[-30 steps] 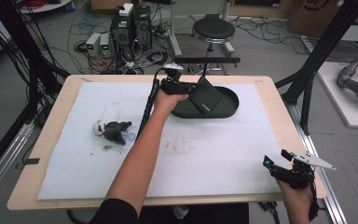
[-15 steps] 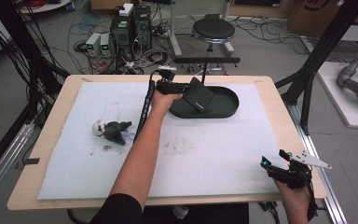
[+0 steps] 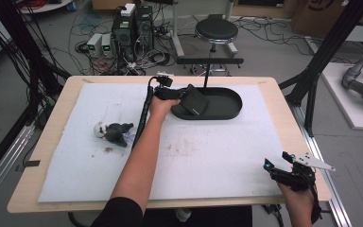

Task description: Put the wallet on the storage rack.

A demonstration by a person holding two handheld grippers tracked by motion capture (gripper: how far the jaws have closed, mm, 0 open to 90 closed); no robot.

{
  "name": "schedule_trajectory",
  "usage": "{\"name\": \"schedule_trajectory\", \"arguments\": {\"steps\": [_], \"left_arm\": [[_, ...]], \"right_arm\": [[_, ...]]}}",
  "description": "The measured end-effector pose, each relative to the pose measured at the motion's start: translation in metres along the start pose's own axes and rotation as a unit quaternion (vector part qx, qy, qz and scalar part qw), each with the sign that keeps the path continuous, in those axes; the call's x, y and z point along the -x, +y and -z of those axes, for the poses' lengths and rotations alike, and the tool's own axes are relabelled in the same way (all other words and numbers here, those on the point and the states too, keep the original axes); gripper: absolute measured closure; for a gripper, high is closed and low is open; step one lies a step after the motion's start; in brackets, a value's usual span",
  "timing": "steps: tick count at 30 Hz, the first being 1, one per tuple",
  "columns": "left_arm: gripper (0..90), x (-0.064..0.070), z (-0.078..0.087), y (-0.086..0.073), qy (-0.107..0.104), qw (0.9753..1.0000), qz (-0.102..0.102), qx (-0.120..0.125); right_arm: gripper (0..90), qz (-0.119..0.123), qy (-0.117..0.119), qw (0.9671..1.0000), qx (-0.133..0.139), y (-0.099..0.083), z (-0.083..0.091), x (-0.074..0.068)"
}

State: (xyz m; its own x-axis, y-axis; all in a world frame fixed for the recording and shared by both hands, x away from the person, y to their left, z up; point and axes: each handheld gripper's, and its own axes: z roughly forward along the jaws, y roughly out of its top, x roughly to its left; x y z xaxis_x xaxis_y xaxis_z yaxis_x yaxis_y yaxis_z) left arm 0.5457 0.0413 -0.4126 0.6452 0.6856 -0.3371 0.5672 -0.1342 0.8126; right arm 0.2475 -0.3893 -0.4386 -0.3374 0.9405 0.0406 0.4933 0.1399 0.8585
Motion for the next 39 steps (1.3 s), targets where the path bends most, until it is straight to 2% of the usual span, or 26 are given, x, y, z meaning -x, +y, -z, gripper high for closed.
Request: {"name": "schedule_trajectory", "arguments": {"steps": [1, 2, 3, 5, 9, 19, 21, 22, 27, 31, 35, 39], "left_arm": [[72.1, 0.000, 0.000, 0.000, 0.000, 1.0000, 0.000, 0.000], [72.1, 0.001, -0.001, 0.000, 0.012, 0.9999, -0.008, -0.007], [63.1, 0.001, 0.000, 0.000, 0.022, 0.9996, -0.013, -0.012], [62.9, -0.001, 0.001, 0.000, 0.018, 0.9997, -0.011, -0.015], [53.7, 0.000, 0.006, 0.001, 0.026, 0.9995, -0.012, -0.015], [40.5, 0.015, 0.020, -0.002, -0.018, 0.9992, -0.023, -0.028], [38.9, 0.019, 0.030, -0.003, -0.032, 0.9990, -0.026, -0.018], [38.7, 0.019, 0.030, -0.003, -0.032, 0.9990, -0.026, -0.018], [36.5, 0.026, 0.055, -0.005, -0.051, 0.9979, -0.039, -0.007], [30.9, 0.030, 0.072, -0.010, -0.066, 0.9968, -0.046, -0.003], [28.5, 0.036, 0.092, -0.016, -0.082, 0.9954, -0.050, 0.004], [26.9, 0.043, 0.117, -0.022, -0.082, 0.9941, -0.070, 0.014]], "right_arm": [[20.2, 0.000, 0.000, 1.0000, 0.000, 0.000, 0.000, 0.000], [20.2, 0.001, 0.000, 1.0000, 0.000, 0.000, 0.000, 0.000], [20.2, 0.001, -0.001, 1.0000, 0.001, 0.000, 0.000, 0.001], [20.2, 0.001, -0.001, 1.0000, 0.001, -0.001, 0.000, 0.001], [20.2, 0.001, 0.000, 1.0000, 0.001, 0.000, 0.000, 0.001], [20.3, 0.009, 0.004, 1.0000, -0.002, 0.001, -0.003, -0.003], [20.2, 0.007, 0.007, 0.9999, -0.002, 0.002, -0.004, -0.003], [20.2, 0.007, 0.009, 0.9999, -0.002, 0.002, -0.005, -0.003], [20.2, 0.012, 0.013, 0.9998, -0.004, 0.005, -0.012, -0.005], [20.2, 0.012, 0.033, 0.9993, -0.008, 0.011, -0.025, -0.011], [20.2, 0.017, 0.040, 0.9990, -0.010, 0.014, -0.033, -0.015], [20.2, 0.022, 0.047, 0.9986, -0.012, 0.017, -0.041, -0.017]]}}
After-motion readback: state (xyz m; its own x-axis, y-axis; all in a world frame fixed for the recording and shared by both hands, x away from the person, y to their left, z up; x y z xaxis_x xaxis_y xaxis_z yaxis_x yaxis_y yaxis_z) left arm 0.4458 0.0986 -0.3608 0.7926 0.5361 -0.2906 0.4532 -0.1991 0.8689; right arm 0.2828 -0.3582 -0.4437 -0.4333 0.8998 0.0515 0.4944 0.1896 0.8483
